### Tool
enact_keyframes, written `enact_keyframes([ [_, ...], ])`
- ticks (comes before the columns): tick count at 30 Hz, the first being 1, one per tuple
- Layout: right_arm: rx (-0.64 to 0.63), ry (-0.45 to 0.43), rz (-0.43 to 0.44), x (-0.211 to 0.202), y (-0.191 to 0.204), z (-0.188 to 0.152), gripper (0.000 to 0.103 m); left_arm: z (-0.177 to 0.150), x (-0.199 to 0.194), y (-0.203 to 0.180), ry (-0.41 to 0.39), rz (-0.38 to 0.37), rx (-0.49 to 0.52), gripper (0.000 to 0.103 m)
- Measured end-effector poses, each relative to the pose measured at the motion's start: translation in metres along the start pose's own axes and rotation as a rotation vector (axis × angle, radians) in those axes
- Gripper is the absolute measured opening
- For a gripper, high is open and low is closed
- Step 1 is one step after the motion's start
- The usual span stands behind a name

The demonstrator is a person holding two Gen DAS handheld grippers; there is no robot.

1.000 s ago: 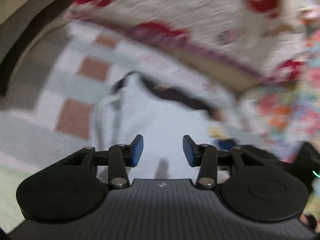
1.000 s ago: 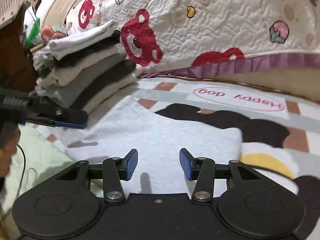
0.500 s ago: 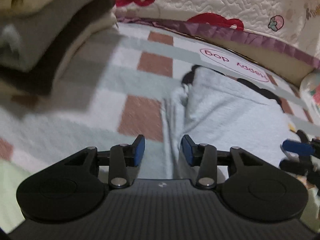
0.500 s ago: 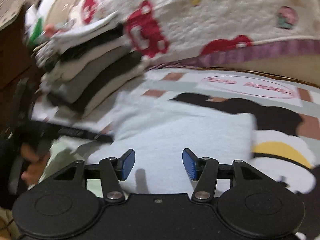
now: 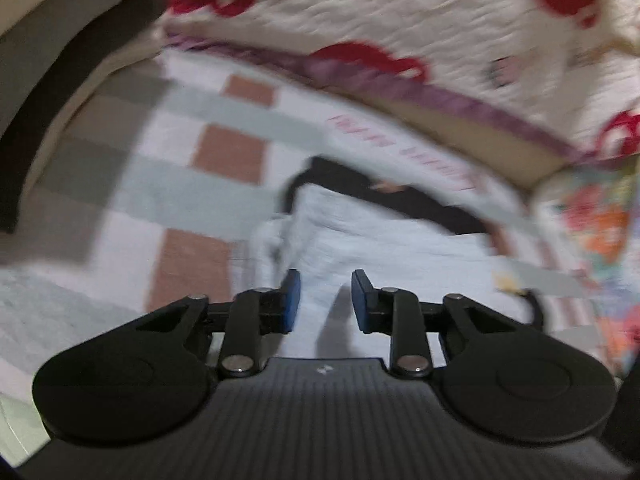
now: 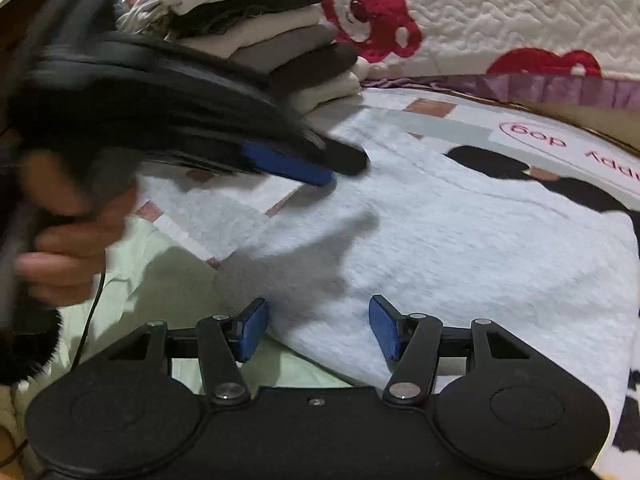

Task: Fold clothes
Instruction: 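Pinch the folded grey shirt bundle with both grippers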

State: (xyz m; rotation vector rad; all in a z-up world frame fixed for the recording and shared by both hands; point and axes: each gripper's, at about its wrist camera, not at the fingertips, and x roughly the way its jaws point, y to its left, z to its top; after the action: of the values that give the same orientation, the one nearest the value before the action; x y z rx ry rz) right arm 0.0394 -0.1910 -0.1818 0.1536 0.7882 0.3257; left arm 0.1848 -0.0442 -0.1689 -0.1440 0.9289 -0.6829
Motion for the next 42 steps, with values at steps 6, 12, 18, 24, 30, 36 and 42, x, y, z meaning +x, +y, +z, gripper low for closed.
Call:
enact_keyframes([
  [6,0.107,-0.004,0.224,-0.021,-0.012,0.005,0.063,-0.003,0.000,0.003,0.006,0.145,0.063,0.041],
  [12,0.292,-0.116,0.080,-0.075,-0.090,-0.003,0.065,-0.004,-0.025,0.034,-0.043,0.063,-0.079,0.045],
  [18,0.615,-0.140,-0.043,-0.094,-0.172,-0.050,0.065,-0.001,-0.030,0.045,0.009,-0.217,-0.212,0.061],
  [24,0.870,-0.177,0.064,-0.090,-0.189,-0.099,0.065,-0.014,-0.004,0.036,0.015,-0.090,-0.138,0.063],
  [30,0.938,-0.159,0.188,-0.077,-0.186,-0.104,0.067,-0.002,0.023,0.045,0.023,-0.178,-0.198,0.069],
  [36,0.857,-0.136,0.141,-0.071,-0.175,-0.092,0.057,-0.001,0.032,0.037,-0.015,-0.149,-0.169,0.029],
  [42,0.518,-0.142,-0.092,-0.087,-0.138,-0.035,0.017,-0.003,-0.006,-0.002,-0.138,-0.050,-0.017,0.022],
])
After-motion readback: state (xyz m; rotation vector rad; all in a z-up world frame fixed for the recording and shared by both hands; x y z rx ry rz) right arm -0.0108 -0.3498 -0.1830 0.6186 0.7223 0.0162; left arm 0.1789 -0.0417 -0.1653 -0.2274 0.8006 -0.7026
